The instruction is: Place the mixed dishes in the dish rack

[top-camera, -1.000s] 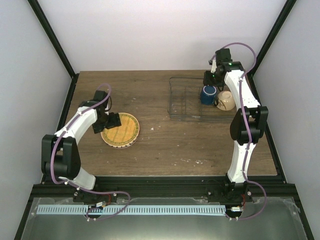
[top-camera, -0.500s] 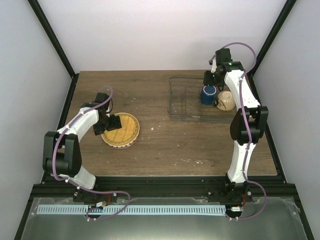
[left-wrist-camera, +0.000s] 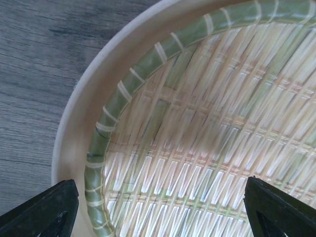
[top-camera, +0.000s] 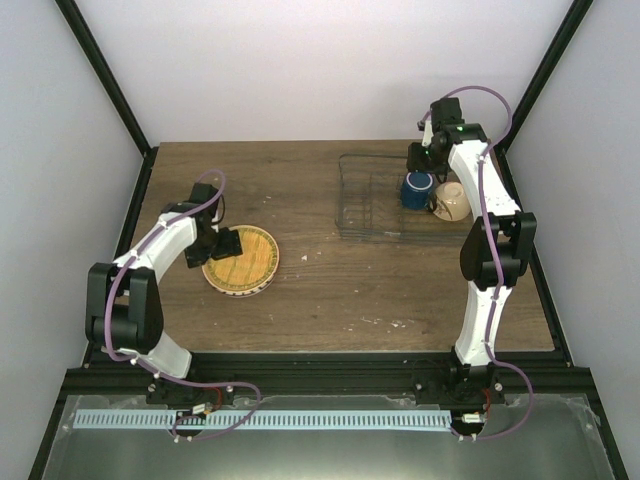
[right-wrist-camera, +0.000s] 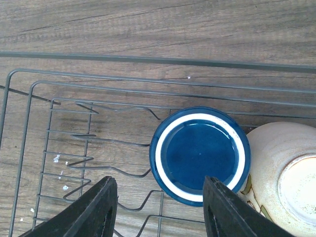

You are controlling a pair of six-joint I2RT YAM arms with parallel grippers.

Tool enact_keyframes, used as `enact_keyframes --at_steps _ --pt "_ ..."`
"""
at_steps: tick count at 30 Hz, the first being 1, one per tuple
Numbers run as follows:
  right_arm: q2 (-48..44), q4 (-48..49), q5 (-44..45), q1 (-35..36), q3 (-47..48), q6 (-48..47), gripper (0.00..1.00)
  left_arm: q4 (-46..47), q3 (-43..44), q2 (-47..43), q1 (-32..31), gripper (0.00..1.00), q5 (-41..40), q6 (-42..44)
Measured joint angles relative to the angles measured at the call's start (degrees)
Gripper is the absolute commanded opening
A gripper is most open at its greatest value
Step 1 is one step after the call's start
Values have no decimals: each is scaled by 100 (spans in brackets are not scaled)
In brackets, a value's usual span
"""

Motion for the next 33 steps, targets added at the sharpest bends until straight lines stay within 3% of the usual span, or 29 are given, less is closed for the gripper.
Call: enact_keyframes --at_steps 8,11,19,24,33 --pt "0 -9 44 4 0 -2 49 188 -170 151 0 93 70 0" --pt "0 -26 68 22 0 -4 49 236 -181 162 0 87 96 -2" --pt "0 -92 142 81 0 -11 49 511 -348 234 33 39 363 70" --pt "0 -140 262 144 0 -28 49 778 -444 201 72 23 590 142" --pt "0 -245 444 380 2 -90 49 1016 -813 -35 74 9 723 140"
